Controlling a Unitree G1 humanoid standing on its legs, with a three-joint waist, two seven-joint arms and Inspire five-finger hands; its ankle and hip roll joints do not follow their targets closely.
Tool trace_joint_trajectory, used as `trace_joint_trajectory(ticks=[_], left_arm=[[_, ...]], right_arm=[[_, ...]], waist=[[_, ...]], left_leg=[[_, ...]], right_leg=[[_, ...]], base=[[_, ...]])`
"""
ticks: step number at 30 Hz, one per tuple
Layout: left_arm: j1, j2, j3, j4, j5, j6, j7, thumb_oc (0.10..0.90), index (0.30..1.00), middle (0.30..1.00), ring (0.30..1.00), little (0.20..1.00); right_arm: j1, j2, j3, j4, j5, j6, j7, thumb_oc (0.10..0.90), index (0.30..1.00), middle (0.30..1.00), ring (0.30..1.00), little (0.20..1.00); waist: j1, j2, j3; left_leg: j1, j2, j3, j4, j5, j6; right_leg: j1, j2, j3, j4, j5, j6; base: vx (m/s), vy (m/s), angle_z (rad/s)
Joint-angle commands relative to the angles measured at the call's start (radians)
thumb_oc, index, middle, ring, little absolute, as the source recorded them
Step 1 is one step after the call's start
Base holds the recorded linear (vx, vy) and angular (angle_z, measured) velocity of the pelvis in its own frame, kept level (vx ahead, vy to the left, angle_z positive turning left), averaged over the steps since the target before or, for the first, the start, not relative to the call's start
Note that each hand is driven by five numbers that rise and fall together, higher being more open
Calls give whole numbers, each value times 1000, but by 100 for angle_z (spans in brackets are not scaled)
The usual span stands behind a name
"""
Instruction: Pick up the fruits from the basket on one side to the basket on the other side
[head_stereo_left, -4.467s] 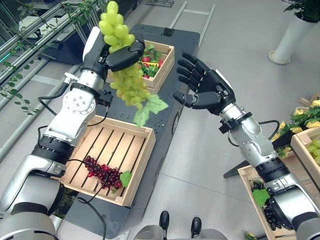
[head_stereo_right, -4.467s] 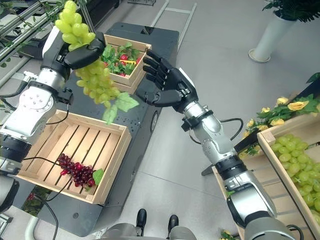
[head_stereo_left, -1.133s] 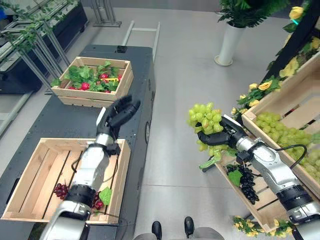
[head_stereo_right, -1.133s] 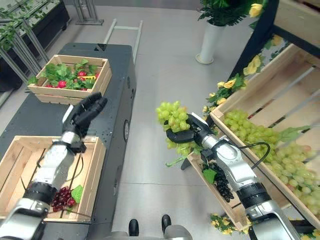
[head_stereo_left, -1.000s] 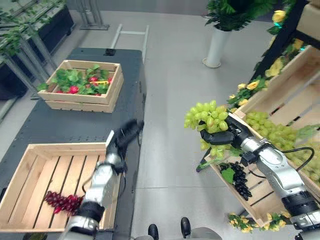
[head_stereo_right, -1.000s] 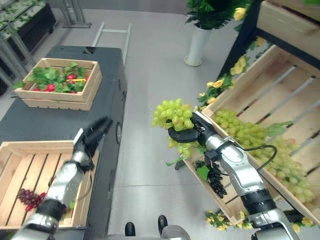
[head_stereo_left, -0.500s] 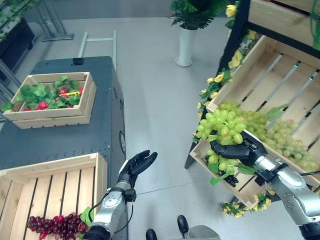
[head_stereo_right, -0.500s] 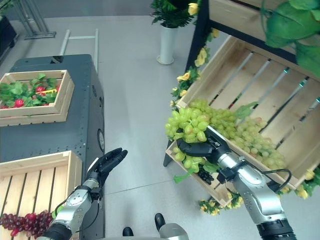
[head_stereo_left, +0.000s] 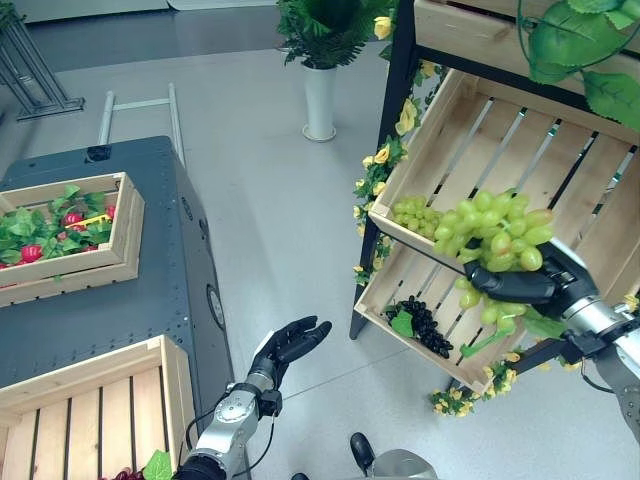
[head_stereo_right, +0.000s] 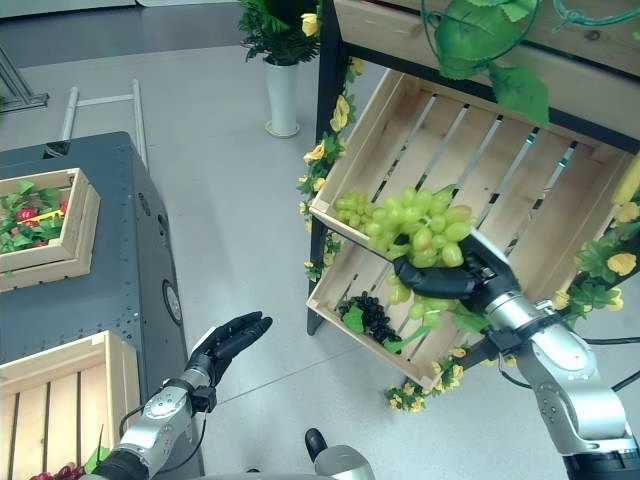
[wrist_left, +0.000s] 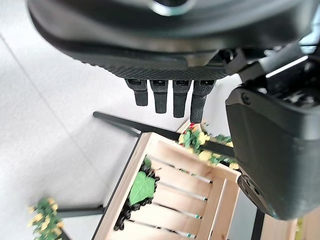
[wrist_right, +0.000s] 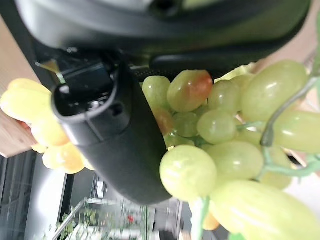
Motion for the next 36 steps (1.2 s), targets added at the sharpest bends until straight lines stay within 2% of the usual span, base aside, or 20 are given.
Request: trace_joint_trajectory(ticks=[1,3,6,8,10,14,17,23,27,36], left_arm=[[-77,30,-36,22,19,-57,-17,800,900,900,900,900],[-75,34,-37,25,15,-55,-20,800,900,900,900,900],[-68,36,-36,39,10,-66,-35,800,900,900,900,900],[-55,43,-37,22,-2,-64,-49,800,900,900,900,900],[-56,53,-45,17,-2,-63,-49,800,900,900,900,900],[-78,65,-64,22,5,-40,-50,800,900,900,900,900],[-80,67,-66,34,6,-39,-62,800,900,900,900,900],[-65,77,-75,31,8,-42,-75,800,900,900,900,900],[-70,86,-86,20,18,-36,-75,800,900,900,900,900],[-77,93,-96,9,13,-25,-93,800,900,900,900,900]], right_arm=[[-225,-88,-120,89,-18,-183,-87,400,300,300,300,300],[-247,-120,-121,123,-24,-168,-95,400,300,300,300,300],[-275,-172,-122,207,-106,-156,-119,400,300,300,300,300],[-292,-236,-107,296,-160,-151,-146,400,300,300,300,300],[-309,-267,-96,351,-150,-145,-158,400,300,300,300,300],[-420,-325,-18,489,-195,-93,-204,400,300,300,300,300],[-464,-351,20,544,-244,-88,-213,400,300,300,300,300],[-557,-457,154,687,-491,-92,-220,400,300,300,300,300],[-602,-479,217,728,-523,-55,-214,400,300,300,300,300],[-688,-468,336,848,-586,-26,-157,400,300,300,300,300]], waist=[[40,-10,-78],[44,-12,-83],[55,-20,-91],[70,-27,-97],[83,-34,-95],[112,-47,-86],[117,-47,-88],[132,-47,-94],[141,-50,-91],[155,-47,-88]], left_leg=[[0,-15,-66,9,-113,-11],[-1,-15,-69,9,-113,-12],[-2,-15,-76,9,-112,-14],[-8,-17,-88,9,-111,-13],[-12,-18,-98,9,-108,-12],[-18,-18,-123,9,-106,-10],[-14,-20,-130,9,-107,-11],[-13,-26,-141,9,-104,-12],[-17,-28,-147,9,-102,-12],[-14,-30,-150,9,-101,-13]], right_leg=[[32,55,-37,2,-26,12],[32,54,-40,2,-26,13],[33,51,-51,2,-26,14],[30,50,-55,2,-27,13],[28,49,-61,2,-25,14],[30,48,-80,2,-25,12],[35,47,-86,2,-26,10],[37,44,-93,2,-26,8],[35,42,-98,2,-25,8],[36,38,-110,2,-24,8]], base=[[47,20,1],[41,14,2],[12,0,1],[0,0,0],[-14,-26,4],[-24,-29,2],[2,-9,2],[6,-5,9],[-13,-7,4],[0,0,0]])
